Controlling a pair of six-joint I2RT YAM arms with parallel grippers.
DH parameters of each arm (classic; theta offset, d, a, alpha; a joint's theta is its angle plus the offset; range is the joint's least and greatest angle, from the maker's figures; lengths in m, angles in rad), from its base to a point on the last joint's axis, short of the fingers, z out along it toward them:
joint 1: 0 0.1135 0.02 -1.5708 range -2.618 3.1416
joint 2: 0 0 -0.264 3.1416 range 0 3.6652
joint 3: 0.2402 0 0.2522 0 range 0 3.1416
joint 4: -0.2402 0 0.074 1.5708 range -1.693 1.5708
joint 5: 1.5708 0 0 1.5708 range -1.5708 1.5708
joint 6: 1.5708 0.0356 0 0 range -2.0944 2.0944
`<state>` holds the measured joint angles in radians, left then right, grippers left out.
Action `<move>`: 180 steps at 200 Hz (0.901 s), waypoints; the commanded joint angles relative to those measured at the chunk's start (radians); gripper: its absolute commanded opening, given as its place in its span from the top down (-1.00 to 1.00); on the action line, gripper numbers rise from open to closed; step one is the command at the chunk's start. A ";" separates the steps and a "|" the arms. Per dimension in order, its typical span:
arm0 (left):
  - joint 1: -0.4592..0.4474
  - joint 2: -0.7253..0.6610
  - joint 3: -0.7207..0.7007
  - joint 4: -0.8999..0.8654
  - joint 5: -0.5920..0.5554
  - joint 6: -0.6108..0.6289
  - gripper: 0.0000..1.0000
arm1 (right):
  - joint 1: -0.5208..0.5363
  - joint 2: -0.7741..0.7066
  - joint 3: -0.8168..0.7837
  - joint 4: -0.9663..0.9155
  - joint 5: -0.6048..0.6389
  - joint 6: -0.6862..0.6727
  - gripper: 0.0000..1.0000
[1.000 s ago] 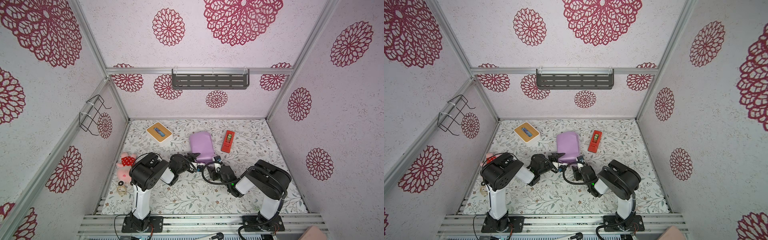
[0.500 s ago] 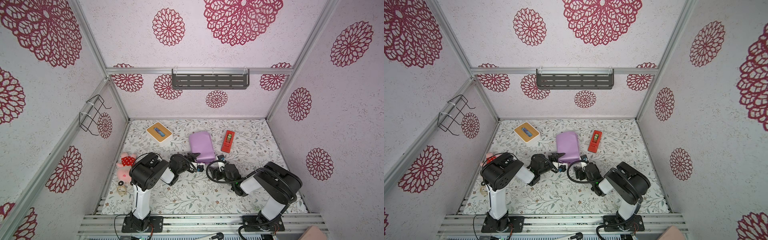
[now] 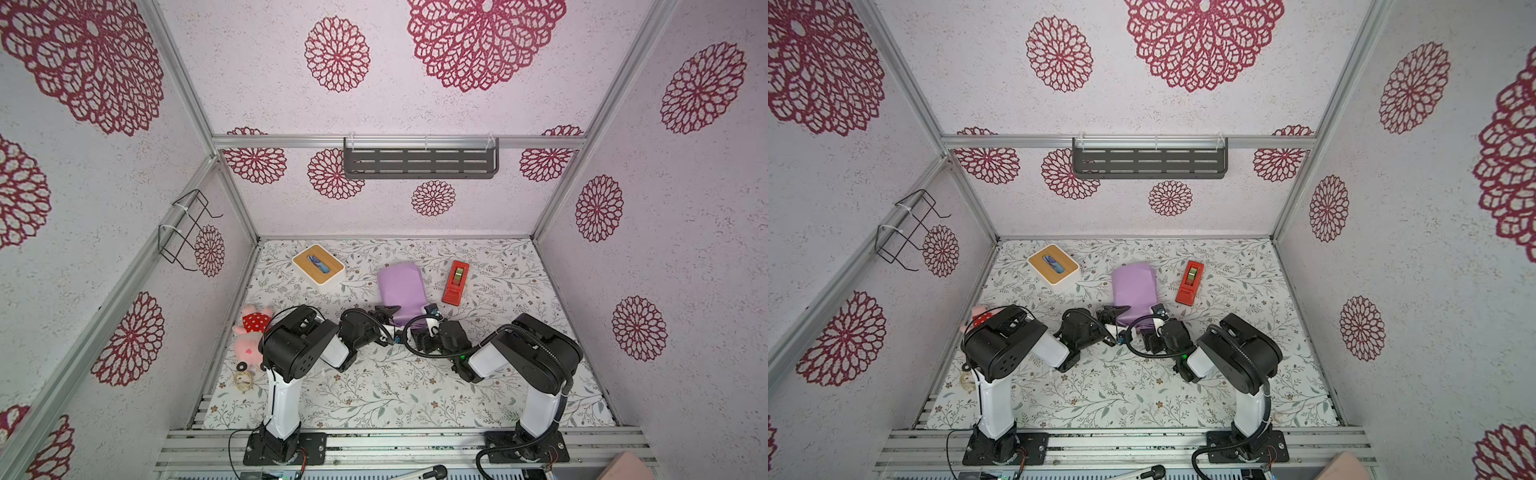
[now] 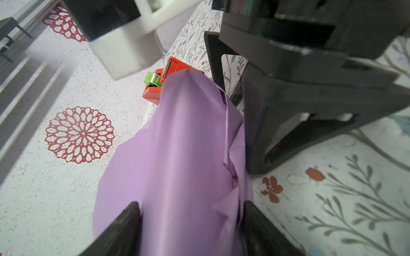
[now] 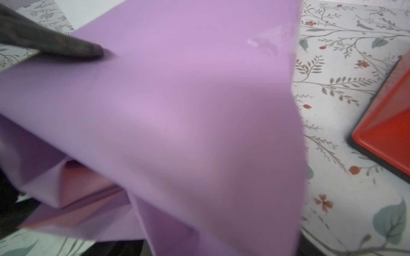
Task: Wrap a gift box in wrapping paper
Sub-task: Fifth fold the wrapping paper around the gift box.
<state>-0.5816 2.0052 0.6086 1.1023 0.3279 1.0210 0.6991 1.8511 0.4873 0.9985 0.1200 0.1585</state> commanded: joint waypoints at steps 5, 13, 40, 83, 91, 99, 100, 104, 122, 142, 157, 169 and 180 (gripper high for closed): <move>0.003 0.017 -0.016 -0.063 -0.001 -0.008 -0.53 | -0.004 -0.031 0.009 0.047 0.010 0.007 -0.55; 0.003 0.015 -0.015 -0.062 -0.002 -0.010 -0.54 | -0.004 -0.036 0.008 0.053 0.008 0.011 -0.53; 0.003 0.013 -0.013 -0.058 0.001 -0.016 -0.58 | -0.004 -0.043 0.004 0.074 -0.009 0.036 -0.46; 0.003 0.006 -0.006 -0.050 0.006 -0.043 -0.65 | -0.004 -0.052 -0.009 0.118 -0.036 0.085 -0.36; 0.003 0.006 -0.002 -0.048 0.008 -0.055 -0.65 | -0.003 -0.052 -0.010 0.125 -0.041 0.090 -0.34; 0.003 0.003 0.002 -0.048 0.008 -0.065 -0.65 | -0.004 -0.052 -0.013 0.131 -0.043 0.099 -0.34; 0.003 0.003 0.002 -0.048 0.008 -0.064 -0.65 | -0.004 -0.052 -0.013 0.132 -0.043 0.100 -0.33; 0.002 0.002 0.003 -0.050 0.010 -0.069 -0.65 | -0.004 -0.053 -0.015 0.136 -0.044 0.104 -0.33; 0.001 0.003 0.006 -0.059 0.002 -0.069 -0.61 | -0.004 -0.053 -0.018 0.146 -0.049 0.120 -0.30; 0.001 0.004 0.008 -0.068 -0.017 -0.054 -0.55 | -0.004 -0.047 -0.019 0.156 -0.056 0.134 -0.28; 0.001 0.007 0.010 -0.070 -0.038 -0.044 -0.50 | -0.004 -0.047 -0.025 0.163 -0.058 0.146 -0.27; 0.001 0.006 0.010 -0.073 -0.045 -0.043 -0.46 | -0.004 -0.049 -0.031 0.170 -0.057 0.157 -0.26; 0.001 0.007 0.011 -0.074 -0.048 -0.042 -0.43 | -0.004 -0.050 -0.034 0.172 -0.056 0.166 -0.26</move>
<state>-0.5816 2.0052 0.6186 1.0969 0.3031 0.9771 0.6983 1.8378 0.4633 1.0908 0.0803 0.2790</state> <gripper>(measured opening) 0.727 0.631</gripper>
